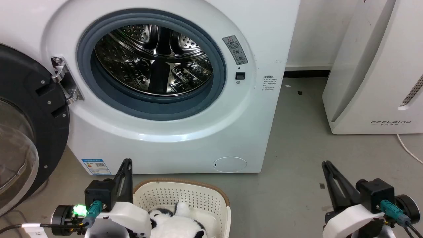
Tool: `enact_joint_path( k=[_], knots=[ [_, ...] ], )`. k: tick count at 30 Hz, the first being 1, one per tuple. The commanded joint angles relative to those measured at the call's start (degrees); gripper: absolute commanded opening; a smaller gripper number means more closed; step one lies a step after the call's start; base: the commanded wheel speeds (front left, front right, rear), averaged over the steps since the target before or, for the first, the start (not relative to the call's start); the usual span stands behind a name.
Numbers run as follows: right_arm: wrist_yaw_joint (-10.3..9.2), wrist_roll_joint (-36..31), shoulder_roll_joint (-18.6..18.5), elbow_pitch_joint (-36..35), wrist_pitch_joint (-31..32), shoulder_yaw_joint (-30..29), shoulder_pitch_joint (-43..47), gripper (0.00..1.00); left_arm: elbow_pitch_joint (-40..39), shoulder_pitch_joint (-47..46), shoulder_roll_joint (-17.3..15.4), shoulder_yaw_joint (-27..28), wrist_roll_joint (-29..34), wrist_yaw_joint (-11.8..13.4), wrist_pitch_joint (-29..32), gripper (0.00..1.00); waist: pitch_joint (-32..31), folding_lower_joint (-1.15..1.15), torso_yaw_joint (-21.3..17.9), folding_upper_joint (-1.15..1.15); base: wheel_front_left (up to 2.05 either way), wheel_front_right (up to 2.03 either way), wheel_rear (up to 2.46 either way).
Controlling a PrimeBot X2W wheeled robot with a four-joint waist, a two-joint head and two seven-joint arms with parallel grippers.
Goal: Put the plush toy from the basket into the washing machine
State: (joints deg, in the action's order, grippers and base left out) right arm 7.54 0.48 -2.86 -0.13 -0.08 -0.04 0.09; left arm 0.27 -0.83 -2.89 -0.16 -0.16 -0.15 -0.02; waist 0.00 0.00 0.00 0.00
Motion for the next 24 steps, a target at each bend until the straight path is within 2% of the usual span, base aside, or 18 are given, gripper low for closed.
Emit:
enact_joint_path(
  k=[1, 24],
  knots=[
    [0.0, 0.0, 0.0, 0.0, 0.0, 0.0, 0.0, 1.0, 0.0, 0.0, 0.0, 0.0, 0.0, 0.0, 0.0, 1.0, 0.0, 0.0, 0.0, 0.0, 0.0, 0.0, 0.0],
    [-0.01, 1.5, 0.0, -0.3, -2.4, -1.6, 0.1, 1.0, 1.3, 0.0, 0.0, -1.6, -1.6, 0.8, -2.4, 1.0, 1.0, 0.0, -0.3, 0.0, 0.0, 0.0, 0.0]
  ],
)
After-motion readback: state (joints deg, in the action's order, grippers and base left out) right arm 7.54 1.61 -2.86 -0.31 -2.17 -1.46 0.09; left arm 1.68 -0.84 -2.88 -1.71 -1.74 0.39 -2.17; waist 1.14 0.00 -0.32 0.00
